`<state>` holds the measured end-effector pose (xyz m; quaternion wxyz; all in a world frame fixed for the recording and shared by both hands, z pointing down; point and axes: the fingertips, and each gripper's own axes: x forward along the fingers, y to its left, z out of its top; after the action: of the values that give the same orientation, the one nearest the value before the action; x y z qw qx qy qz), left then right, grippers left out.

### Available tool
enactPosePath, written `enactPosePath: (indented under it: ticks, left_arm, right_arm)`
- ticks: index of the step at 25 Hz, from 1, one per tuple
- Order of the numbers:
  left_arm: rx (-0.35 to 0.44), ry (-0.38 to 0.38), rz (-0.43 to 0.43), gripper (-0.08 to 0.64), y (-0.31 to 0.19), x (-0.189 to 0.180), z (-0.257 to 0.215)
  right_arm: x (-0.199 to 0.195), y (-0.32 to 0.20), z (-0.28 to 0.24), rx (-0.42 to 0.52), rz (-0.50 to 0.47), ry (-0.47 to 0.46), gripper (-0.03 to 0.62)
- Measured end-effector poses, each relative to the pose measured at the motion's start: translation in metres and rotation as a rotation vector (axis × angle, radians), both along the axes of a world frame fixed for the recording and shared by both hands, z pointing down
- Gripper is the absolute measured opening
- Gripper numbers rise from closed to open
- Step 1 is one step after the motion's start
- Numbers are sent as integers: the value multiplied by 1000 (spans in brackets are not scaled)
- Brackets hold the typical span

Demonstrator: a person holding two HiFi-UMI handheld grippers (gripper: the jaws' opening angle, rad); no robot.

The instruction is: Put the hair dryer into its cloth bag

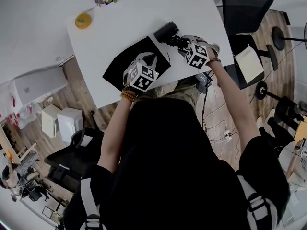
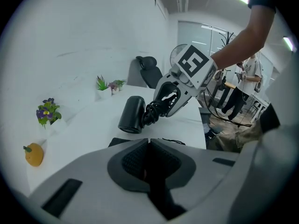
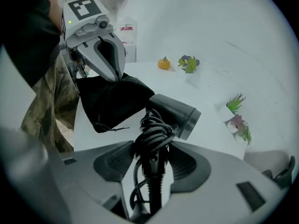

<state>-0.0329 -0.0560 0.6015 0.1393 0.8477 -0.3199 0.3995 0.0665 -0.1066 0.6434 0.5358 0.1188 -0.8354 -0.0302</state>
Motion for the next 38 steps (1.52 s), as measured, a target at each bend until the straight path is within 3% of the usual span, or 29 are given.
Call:
enactPosePath:
  ticks: [13, 38]
  left_arm:
    - [-6, 21, -14, 34, -3, -2, 1]
    - [-11, 32, -16, 35, -6, -2, 3]
  right_arm:
    - [10, 26, -2, -65, 27, -75, 249]
    - [-15, 55, -24, -136, 1, -225, 238]
